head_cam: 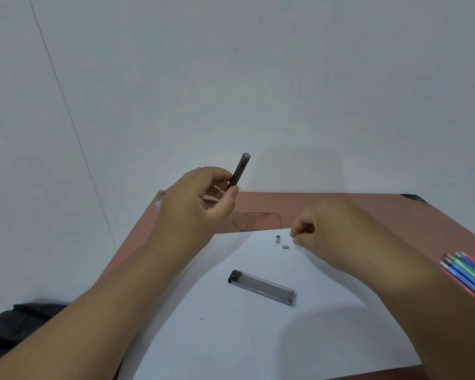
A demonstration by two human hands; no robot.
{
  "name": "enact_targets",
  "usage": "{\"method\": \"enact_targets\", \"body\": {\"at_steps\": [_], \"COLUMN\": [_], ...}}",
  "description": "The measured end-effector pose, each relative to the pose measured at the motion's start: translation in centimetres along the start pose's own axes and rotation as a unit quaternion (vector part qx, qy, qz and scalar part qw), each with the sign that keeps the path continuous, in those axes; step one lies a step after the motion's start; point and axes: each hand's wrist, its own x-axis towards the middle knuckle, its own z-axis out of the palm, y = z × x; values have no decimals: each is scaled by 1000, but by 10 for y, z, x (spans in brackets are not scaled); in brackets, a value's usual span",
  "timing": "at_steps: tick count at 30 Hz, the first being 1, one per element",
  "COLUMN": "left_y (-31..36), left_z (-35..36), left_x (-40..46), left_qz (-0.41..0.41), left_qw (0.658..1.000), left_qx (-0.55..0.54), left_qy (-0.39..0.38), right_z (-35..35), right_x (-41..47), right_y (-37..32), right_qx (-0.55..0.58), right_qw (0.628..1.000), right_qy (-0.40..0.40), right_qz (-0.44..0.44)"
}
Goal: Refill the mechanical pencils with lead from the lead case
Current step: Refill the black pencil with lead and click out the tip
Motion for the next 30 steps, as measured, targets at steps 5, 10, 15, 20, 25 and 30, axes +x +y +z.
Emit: {"method": "enact_targets", "body": {"at_steps": [5, 10, 15, 20, 25, 30], "left_y": [-3, -7, -9, -11, -12, -7], "left_z": [0, 1, -1, 1, 1, 1], "left_x": [-1, -1, 1, 1, 1, 0], "left_qz": [14, 11, 20, 11, 15, 24], "left_qw": [1000, 998, 996, 995, 992, 990], "left_qx": [17, 27, 42, 48, 50, 72], "left_qy": [-14, -49, -71, -91, -111, -122], "right_z": [13, 23, 19, 5, 3, 1], "right_x": [6, 6, 5, 0, -2, -3], "right_y": [3, 6, 3, -5, -10, -13], "right_qx": [-15, -5, 34, 277, 432, 476], "right_qw": [999, 1000, 998, 947, 880, 859], "right_qy": [-38, -1, 49, 163, 189, 184], "right_qz": [11, -10, -2, -13, -49, -45]}}
